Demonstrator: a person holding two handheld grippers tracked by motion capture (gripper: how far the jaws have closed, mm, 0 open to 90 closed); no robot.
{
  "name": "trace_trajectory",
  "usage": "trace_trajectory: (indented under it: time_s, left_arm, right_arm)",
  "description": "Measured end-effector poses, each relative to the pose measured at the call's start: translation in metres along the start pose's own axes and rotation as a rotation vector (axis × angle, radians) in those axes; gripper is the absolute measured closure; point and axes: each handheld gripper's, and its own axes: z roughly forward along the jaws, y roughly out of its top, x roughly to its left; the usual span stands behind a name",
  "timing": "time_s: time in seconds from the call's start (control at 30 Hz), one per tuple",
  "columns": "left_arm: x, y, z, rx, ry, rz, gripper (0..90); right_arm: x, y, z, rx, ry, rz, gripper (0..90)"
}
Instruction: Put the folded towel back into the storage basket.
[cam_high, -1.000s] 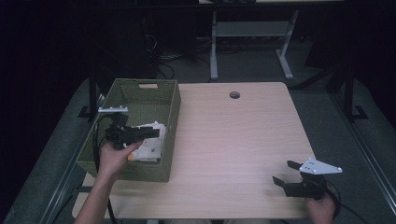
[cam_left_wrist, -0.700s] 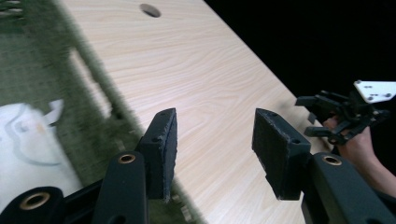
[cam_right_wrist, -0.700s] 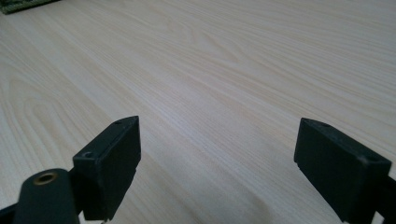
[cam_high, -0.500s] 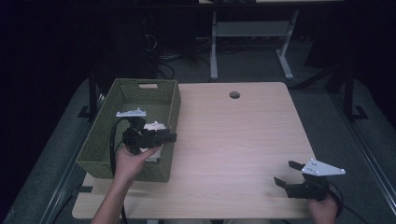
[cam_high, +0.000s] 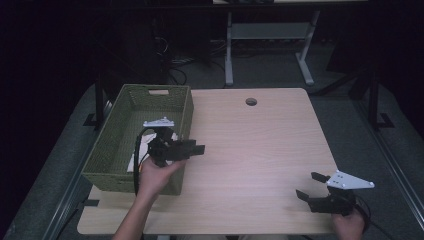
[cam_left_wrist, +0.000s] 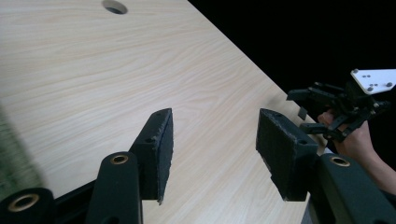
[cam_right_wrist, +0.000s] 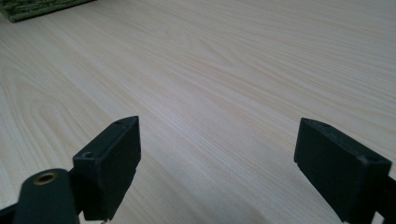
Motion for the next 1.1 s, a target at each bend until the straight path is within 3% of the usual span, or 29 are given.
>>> trace_trajectory:
  time_s: [0.7,1.1]
  left_arm:
    - [-0.032,0.002,0.051,0.041,-0.01,0.017,44.8]
    - [-0.051,-0.002,0.08,0.076,-0.014,0.063,41.0]
  right_arm:
    - [-0.008,-0.001,-0.003,-0.023,0.029,0.019,14.2]
    - [-0.011,-0.002,-0.004,-0.023,0.018,0.023,14.1]
